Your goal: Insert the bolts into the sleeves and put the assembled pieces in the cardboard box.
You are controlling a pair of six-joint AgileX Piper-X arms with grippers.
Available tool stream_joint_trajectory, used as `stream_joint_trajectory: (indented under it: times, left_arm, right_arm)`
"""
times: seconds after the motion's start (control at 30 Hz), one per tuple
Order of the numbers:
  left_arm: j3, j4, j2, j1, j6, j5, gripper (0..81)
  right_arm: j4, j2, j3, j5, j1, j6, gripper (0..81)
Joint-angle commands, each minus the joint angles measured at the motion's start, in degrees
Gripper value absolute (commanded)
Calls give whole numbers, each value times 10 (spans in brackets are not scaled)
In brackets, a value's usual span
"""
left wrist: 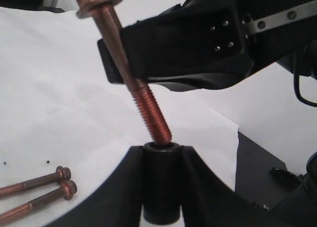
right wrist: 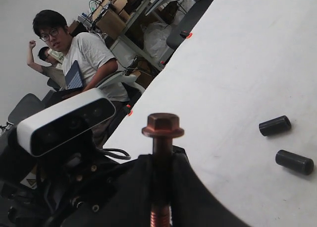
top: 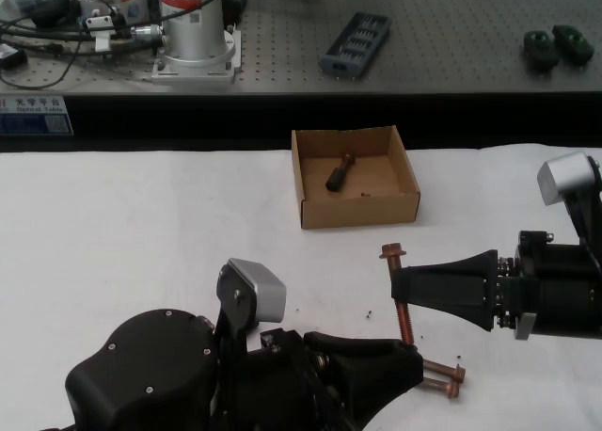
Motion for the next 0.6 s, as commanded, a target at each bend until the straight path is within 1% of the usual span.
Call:
stream_joint_trajectory:
  times: [0.0, 0.2, 0.33, 0.57]
  left_arm:
    - [-6, -13, 1, 1, -4, 2, 6]
    - [-6, -13, 1, 9, -32, -3, 6]
    - [-6, -13, 1, 10, -44, -13, 6]
    - [-6, -13, 1, 10, -48, -6, 6]
  right_arm:
    - [-9, 2, -2, -9, 1, 0, 43]
    - [-9, 2, -2, -26, 1, 0, 43]
    - [-9, 2, -2, -26, 1, 0, 43]
    - [-9, 2, -2, -26, 1, -5, 43]
